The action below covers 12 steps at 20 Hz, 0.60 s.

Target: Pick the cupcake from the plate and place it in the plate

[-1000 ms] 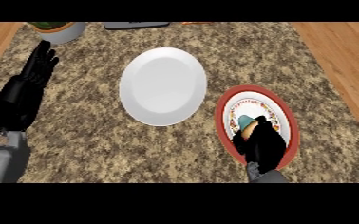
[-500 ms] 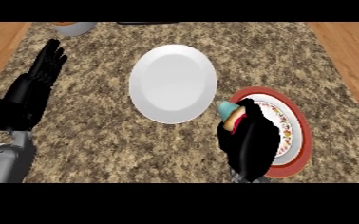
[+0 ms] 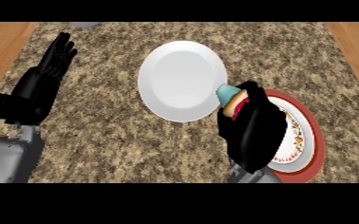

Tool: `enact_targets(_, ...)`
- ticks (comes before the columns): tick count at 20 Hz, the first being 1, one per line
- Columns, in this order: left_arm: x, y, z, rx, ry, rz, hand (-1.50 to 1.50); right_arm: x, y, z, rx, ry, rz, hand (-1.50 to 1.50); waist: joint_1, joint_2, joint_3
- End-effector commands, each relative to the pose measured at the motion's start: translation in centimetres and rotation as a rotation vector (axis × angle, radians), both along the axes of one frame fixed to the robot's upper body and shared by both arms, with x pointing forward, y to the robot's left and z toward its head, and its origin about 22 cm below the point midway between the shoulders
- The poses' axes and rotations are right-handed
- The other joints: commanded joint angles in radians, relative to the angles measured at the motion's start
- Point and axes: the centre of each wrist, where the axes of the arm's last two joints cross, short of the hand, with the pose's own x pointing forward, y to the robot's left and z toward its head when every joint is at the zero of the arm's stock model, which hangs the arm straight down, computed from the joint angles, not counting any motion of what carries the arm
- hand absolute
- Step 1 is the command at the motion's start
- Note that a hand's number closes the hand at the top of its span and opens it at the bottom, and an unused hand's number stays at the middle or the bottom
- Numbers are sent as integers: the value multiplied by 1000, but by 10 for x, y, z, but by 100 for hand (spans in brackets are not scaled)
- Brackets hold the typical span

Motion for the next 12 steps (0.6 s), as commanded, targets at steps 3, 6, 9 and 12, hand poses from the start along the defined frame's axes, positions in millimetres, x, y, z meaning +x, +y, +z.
enact_targets(3,5,-15,1,6,-3,-43,0,31,3,23,192,7,-197,150,34,13,2)
enact_targets(6,9,-14,9,9,-40,-47,0,55,1,25,217,35,-217,150,54,20,2)
enact_targets(9,7,-13,6,-4,-20,-74,0,75,-4,26,219,72,-261,150,70,20,2)
enact_targets(12,10,-16,8,1,-41,-63,0,97,-8,21,214,116,-309,150,71,24,2)
